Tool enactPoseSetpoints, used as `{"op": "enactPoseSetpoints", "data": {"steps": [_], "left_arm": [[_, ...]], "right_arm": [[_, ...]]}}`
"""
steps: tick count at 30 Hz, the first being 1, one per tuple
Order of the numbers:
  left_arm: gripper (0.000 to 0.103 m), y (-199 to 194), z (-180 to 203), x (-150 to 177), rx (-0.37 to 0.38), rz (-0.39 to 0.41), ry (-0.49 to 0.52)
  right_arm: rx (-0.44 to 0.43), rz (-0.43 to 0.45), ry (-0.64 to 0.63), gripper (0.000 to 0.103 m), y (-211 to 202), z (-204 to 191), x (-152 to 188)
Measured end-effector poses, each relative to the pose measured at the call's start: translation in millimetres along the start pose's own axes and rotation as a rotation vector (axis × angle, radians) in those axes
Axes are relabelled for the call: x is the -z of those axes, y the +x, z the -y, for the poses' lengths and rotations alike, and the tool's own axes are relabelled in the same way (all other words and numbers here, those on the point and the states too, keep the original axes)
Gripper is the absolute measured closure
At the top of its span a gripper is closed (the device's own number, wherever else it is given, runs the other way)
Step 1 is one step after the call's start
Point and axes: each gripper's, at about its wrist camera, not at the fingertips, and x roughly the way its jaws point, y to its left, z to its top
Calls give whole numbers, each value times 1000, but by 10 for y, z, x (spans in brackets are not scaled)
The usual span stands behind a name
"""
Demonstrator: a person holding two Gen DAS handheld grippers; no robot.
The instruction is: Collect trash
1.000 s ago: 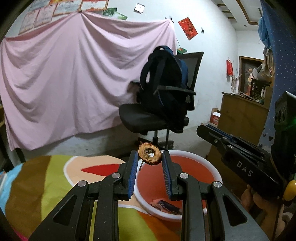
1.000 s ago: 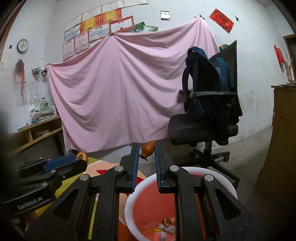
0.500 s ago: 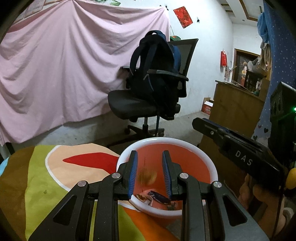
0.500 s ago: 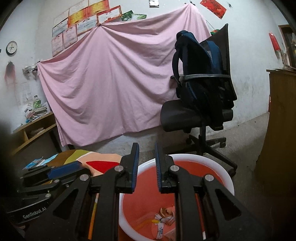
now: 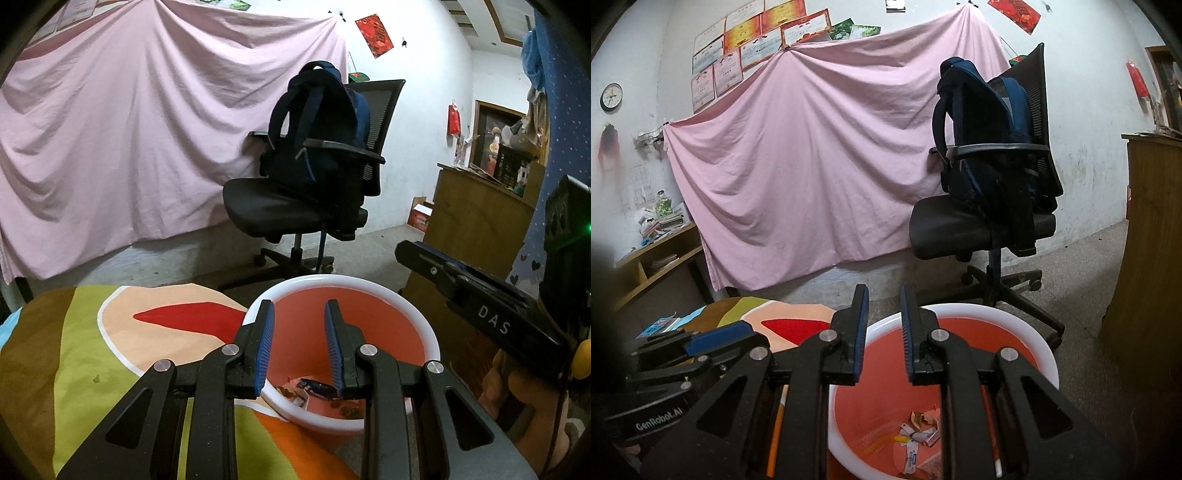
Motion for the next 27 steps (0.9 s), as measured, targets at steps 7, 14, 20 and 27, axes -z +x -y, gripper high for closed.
{"op": "enactPoseSetpoints", "data": {"steps": [7, 14, 20, 27], "left_arm": [[79, -118, -67, -7, -24, 14, -9], [69, -349, -189, -45, -62, 42, -23], [63, -583, -289, -63, -95, 70, -47], [50, -935, -415, 13, -141, 123, -82]], "right_arm": [[2, 1, 0, 54, 2, -2, -3], [-1, 23, 2, 46, -63, -80, -23], [2, 48, -3, 31, -138, -206, -22], [18, 78, -23, 12, -277, -372, 4]]}}
